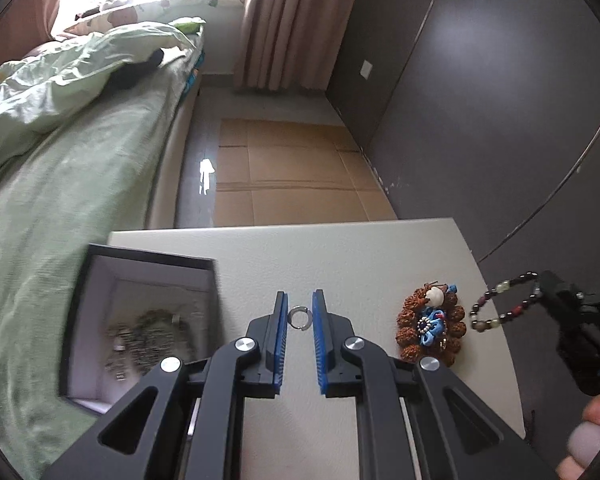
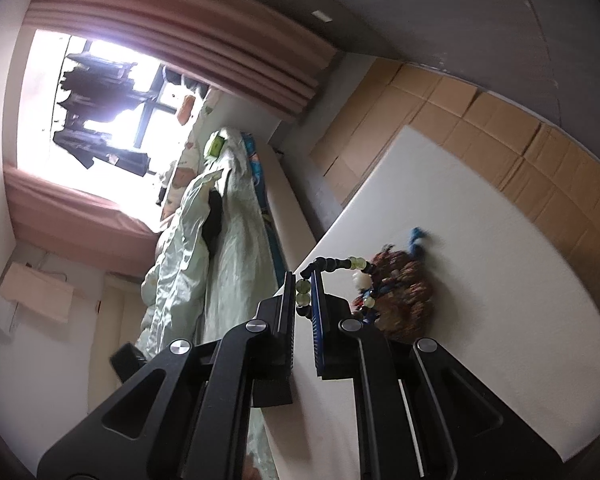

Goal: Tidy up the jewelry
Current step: 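Lift the dark bead bracelet with the right tool while the left tool grasps the small silver ring, then carry the silver ring into the black box and open the left tool while the right tool carries the bracelet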

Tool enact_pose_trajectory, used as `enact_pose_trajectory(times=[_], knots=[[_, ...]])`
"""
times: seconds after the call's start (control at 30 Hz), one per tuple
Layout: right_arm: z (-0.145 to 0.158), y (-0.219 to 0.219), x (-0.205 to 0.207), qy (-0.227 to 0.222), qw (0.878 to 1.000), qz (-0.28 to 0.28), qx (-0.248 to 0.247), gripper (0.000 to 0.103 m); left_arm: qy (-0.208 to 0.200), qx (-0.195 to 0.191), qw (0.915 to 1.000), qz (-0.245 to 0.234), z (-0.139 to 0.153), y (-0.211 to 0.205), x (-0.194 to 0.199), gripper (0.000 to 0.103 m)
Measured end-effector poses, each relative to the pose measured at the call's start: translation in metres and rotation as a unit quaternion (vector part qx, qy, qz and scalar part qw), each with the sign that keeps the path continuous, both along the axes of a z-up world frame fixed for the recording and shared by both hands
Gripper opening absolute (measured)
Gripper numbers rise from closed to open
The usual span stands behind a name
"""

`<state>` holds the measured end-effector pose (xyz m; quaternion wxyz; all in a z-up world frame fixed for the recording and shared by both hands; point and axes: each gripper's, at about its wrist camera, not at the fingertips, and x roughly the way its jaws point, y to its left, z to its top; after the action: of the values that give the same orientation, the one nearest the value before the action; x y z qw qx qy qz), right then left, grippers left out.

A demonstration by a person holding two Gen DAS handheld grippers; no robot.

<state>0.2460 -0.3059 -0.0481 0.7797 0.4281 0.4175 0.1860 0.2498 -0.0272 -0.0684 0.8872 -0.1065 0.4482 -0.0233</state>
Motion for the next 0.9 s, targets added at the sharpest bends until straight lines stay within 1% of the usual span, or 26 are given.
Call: enact_pose_trajectory(times=[0.1, 0.27, 0.33, 0.43, 0.5, 0.67, 0.7, 0.77, 0.83, 0.9], knots=[[0.003, 0.014, -0.002, -0.008, 1.000, 0.012, -0.005, 0.009, -0.010, -0.006, 0.9999, 0.007, 0.010, 0.016, -0.011, 0.010], [0.010, 0.040, -0.006, -0.026, 0.999, 0.045, -0.007, 0.009, -0.016, -0.007, 0.9994, 0.028, 0.018, 0.046, -0.029, 0.010], [0.012, 0.051, -0.007, -0.033, 0.997, 0.062, 0.002, 0.009, -0.018, -0.013, 0.9990, 0.040, 0.018, 0.059, -0.037, 0.010], [0.016, 0.067, -0.010, -0.045, 0.996, 0.081, -0.005, 0.009, -0.017, -0.020, 0.9984, 0.050, 0.015, 0.075, -0.045, 0.010], [0.018, 0.079, -0.012, -0.052, 0.994, 0.097, 0.000, 0.009, -0.015, -0.026, 0.9980, 0.056, 0.011, 0.085, -0.051, 0.010], [0.017, 0.106, -0.019, -0.062, 0.990, 0.130, 0.008, 0.009, 0.001, -0.062, 0.9951, 0.076, 0.004, 0.111, -0.059, 0.012], [0.017, 0.111, -0.020, -0.064, 0.989, 0.133, 0.007, 0.009, 0.000, -0.066, 0.9950, 0.076, 0.005, 0.113, -0.061, 0.020], [0.016, 0.119, -0.022, -0.067, 0.988, 0.141, 0.009, 0.009, -0.012, -0.063, 0.9947, 0.080, 0.011, 0.118, -0.067, 0.045], [0.017, 0.126, -0.024, -0.073, 0.986, 0.146, 0.008, 0.009, -0.029, -0.065, 0.9939, 0.084, 0.019, 0.123, -0.074, 0.053], [0.018, 0.134, -0.025, -0.080, 0.985, 0.152, 0.007, 0.009, -0.032, -0.072, 0.9933, 0.084, 0.023, 0.128, -0.078, 0.053]])
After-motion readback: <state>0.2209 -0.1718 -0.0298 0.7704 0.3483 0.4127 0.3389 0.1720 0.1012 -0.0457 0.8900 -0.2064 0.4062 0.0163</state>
